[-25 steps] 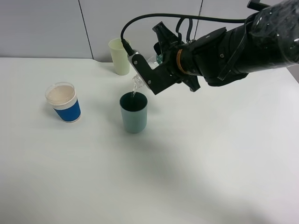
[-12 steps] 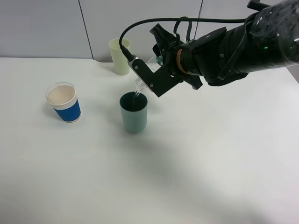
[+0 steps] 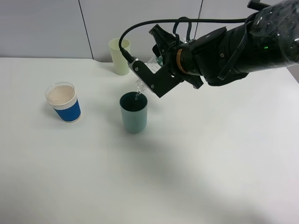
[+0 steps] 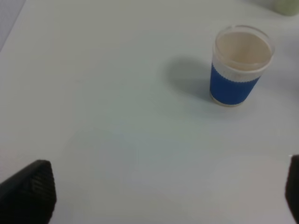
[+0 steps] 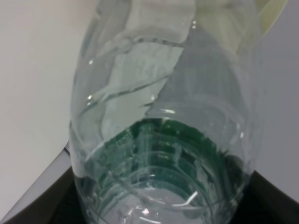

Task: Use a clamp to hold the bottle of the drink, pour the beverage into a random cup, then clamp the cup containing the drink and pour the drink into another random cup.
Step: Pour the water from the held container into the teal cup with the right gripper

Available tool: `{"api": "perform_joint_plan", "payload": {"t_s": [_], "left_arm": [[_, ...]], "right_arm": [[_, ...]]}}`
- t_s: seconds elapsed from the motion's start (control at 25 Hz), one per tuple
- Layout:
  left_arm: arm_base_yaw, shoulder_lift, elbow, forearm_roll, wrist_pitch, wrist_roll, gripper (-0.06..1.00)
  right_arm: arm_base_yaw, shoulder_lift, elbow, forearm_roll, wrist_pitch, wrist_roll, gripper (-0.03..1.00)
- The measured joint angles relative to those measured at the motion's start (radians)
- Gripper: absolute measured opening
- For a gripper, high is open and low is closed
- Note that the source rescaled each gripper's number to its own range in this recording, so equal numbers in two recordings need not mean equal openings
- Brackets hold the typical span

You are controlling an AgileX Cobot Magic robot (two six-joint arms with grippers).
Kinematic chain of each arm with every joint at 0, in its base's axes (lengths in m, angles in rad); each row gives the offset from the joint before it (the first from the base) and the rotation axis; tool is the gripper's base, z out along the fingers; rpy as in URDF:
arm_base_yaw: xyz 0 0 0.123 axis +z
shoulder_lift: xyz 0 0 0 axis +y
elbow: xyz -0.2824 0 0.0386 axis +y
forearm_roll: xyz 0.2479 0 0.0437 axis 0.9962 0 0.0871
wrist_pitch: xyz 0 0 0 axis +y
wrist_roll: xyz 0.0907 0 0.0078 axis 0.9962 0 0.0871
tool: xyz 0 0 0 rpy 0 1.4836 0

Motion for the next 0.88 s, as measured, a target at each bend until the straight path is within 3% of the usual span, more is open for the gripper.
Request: {"api": "perform_joint_plan", "payload": {"t_s": [0.88], "left_arm": [[0.000, 0.000, 0.000, 0.000, 0.000, 0.000, 1.00]], "right_arm": [[0.028, 0.000, -0.048, -0.002, 0.009, -0.024, 0.00]]}}
